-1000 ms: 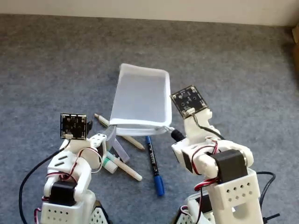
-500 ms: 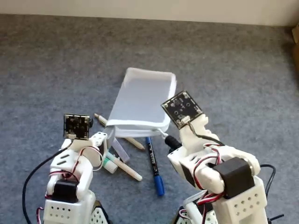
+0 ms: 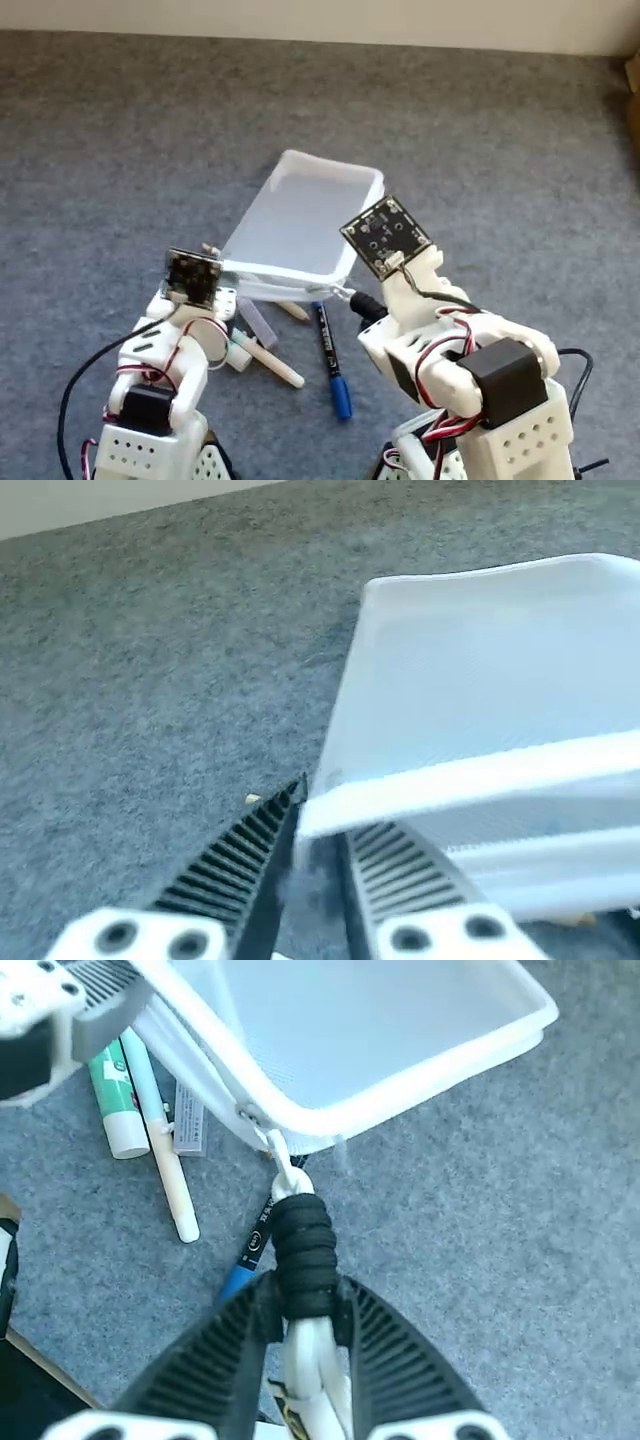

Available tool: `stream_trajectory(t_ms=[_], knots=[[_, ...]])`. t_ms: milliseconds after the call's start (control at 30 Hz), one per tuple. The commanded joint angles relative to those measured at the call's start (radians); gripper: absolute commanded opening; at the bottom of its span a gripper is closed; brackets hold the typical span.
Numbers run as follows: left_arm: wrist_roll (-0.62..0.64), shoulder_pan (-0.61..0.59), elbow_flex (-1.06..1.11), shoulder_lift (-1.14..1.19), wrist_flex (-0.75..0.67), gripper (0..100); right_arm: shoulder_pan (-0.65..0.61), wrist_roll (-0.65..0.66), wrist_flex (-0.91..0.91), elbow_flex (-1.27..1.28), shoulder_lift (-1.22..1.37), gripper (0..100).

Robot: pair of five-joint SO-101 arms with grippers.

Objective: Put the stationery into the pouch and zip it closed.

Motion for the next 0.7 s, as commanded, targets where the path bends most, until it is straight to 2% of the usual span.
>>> stream_trajectory(t_ms=[0,133,267,367,667], knots=[[-0.057,0.045,-0.081,-0.01,0.04,1,-0.004,0.009,0.01,-0.062,-0.025,0.7],[-0.057,0.045,-0.193,-0.01,0.19,1,-0.002,0.008,0.012,-0.061,-0.025,7.8],[-0.057,0.044,-0.265,-0.01,0.282,1,-0.002,-0.054,0.01,-0.061,-0.025,17.0],[-0.058,0.033,-0.291,-0.01,0.321,1,-0.002,-0.06,0.01,-0.061,-0.025,17.1],[-0.055,-0.143,-0.392,-0.01,0.333,1,-0.002,-0.063,-0.013,-0.048,-0.018,17.1]])
